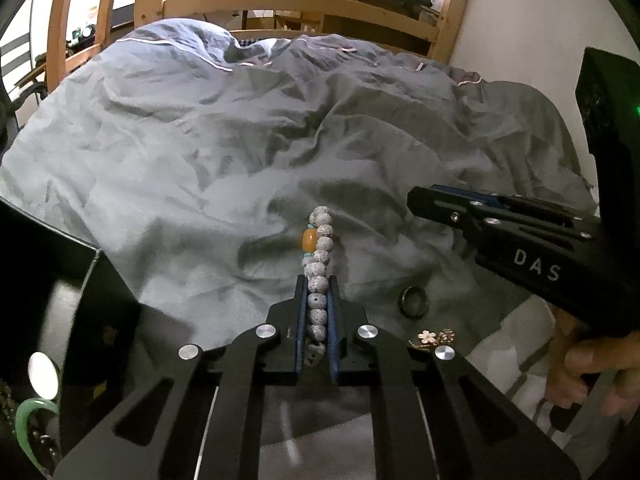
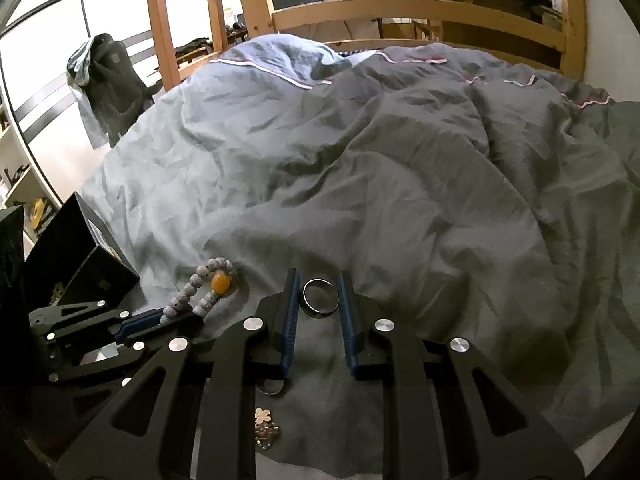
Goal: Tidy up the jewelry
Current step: 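Carry the bracelet and ring over the black box and open both tools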
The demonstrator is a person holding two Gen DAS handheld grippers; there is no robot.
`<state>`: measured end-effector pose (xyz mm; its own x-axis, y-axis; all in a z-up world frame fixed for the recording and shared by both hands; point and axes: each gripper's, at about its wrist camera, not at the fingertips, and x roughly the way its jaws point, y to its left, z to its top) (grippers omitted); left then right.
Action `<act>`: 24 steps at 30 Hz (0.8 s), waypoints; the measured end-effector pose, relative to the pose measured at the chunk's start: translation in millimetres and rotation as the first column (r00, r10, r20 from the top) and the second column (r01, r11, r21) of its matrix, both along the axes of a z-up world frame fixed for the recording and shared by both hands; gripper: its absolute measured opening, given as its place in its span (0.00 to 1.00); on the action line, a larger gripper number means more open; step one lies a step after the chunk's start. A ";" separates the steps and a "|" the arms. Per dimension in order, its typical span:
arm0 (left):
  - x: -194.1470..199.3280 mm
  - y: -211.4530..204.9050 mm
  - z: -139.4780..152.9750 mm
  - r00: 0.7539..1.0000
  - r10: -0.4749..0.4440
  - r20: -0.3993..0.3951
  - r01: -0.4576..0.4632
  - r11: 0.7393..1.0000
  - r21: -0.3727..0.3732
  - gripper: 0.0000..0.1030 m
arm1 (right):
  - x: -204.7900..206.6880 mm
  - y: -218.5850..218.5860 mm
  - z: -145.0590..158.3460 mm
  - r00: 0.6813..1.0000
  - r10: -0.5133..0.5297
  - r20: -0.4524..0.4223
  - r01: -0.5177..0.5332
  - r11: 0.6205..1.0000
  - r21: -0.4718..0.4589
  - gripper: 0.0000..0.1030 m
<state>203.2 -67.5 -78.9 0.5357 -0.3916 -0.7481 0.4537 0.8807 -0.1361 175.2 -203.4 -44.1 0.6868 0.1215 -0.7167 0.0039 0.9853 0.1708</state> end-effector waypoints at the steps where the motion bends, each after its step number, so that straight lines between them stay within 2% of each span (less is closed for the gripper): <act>1: -0.7 0.1 2.1 1.000 0.001 0.003 -0.001 1.000 0.000 0.08 | 0.3 1.0 0.3 1.000 0.001 0.000 -0.001 1.000 0.002 0.19; 9: -4.9 9.7 31.6 0.999 0.036 0.033 -0.035 0.999 -0.025 0.08 | -2.2 5.2 9.6 0.999 0.016 0.044 -0.017 1.000 0.003 0.19; 24: -26.7 50.5 77.6 0.985 0.166 0.053 -0.167 0.986 0.008 0.08 | -13.0 29.7 39.7 0.986 0.100 0.133 -0.103 0.994 0.019 0.19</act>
<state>176.4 -17.0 -1.3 0.6306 -0.2844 -0.7221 0.3066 0.9460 -0.1049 162.2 -173.6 -4.5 0.7583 0.2125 -0.6163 -0.1203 0.9748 0.1881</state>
